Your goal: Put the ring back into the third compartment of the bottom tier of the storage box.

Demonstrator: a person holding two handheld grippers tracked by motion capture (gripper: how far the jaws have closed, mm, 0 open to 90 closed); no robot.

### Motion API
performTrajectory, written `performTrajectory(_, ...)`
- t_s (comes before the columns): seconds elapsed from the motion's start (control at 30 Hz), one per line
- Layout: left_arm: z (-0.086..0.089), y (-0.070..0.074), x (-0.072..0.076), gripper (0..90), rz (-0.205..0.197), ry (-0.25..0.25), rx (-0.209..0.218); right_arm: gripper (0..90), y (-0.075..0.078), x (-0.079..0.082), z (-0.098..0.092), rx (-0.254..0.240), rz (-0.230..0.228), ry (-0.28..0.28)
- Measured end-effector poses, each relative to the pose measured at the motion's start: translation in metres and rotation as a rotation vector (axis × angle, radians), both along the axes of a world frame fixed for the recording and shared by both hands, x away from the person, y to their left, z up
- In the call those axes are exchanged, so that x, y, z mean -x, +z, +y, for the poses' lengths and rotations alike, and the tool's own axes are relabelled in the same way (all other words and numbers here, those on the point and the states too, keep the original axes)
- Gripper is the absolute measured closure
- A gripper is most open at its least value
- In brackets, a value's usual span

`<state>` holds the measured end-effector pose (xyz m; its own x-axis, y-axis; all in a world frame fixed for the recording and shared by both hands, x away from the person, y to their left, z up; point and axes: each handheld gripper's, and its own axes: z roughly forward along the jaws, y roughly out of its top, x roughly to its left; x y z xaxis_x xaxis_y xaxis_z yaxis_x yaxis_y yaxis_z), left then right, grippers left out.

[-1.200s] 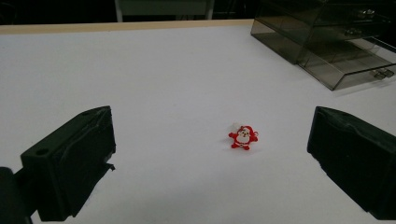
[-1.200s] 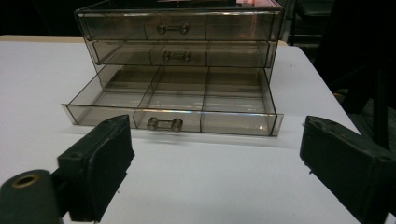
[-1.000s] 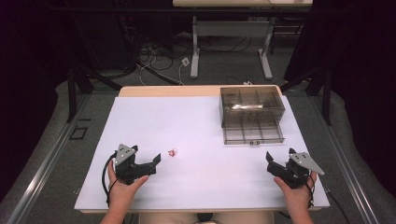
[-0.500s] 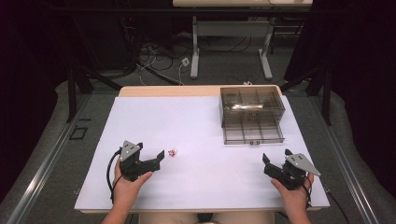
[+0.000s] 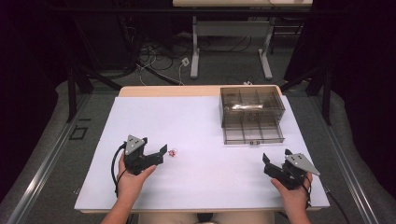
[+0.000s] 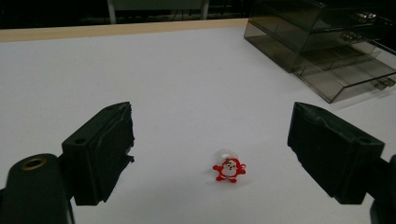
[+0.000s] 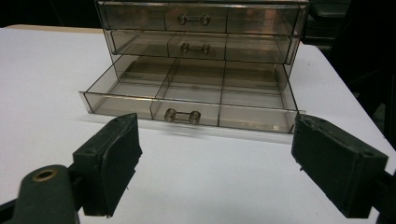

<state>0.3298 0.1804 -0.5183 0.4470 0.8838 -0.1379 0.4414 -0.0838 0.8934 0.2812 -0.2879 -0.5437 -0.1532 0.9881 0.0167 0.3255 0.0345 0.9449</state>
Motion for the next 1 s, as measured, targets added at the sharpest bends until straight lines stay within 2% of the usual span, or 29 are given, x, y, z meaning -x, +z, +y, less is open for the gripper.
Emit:
performTrajectory(0.33,-0.004,0.003,-0.01,16.1,-0.008,0.02,0.008,15.1,-0.001,-0.001,-0.001,-0.01,0.009,-0.005)
performTrajectory(0.63,-0.011,0.002,-0.017,17.6,0.005,0.01,-0.008,15.1,-0.002,-0.001,-0.002,-0.001,0.01,-0.007)
performTrajectory(0.83,-0.015,0.0,-0.02,19.4,0.019,0.009,-0.011,15.2,-0.002,-0.002,-0.002,-0.015,0.019,-0.008)
performTrajectory(0.9,-0.016,-0.001,-0.021,19.6,0.024,0.01,-0.008,15.4,-0.002,-0.002,-0.002,-0.011,0.015,-0.009)
performTrajectory(0.93,-0.015,-0.002,-0.021,19.8,0.026,0.009,-0.011,15.4,-0.003,-0.004,-0.001,-0.018,-0.014,-0.009)
performTrajectory(0.97,-0.016,-0.002,-0.021,19.9,0.026,0.011,-0.008,15.6,-0.002,-0.001,-0.001,-0.017,0.018,0.009)
performTrajectory(1.0,-0.015,-0.003,-0.021,19.9,0.027,0.012,-0.007,15.8,-0.001,-0.001,-0.001,-0.012,0.014,0.013)
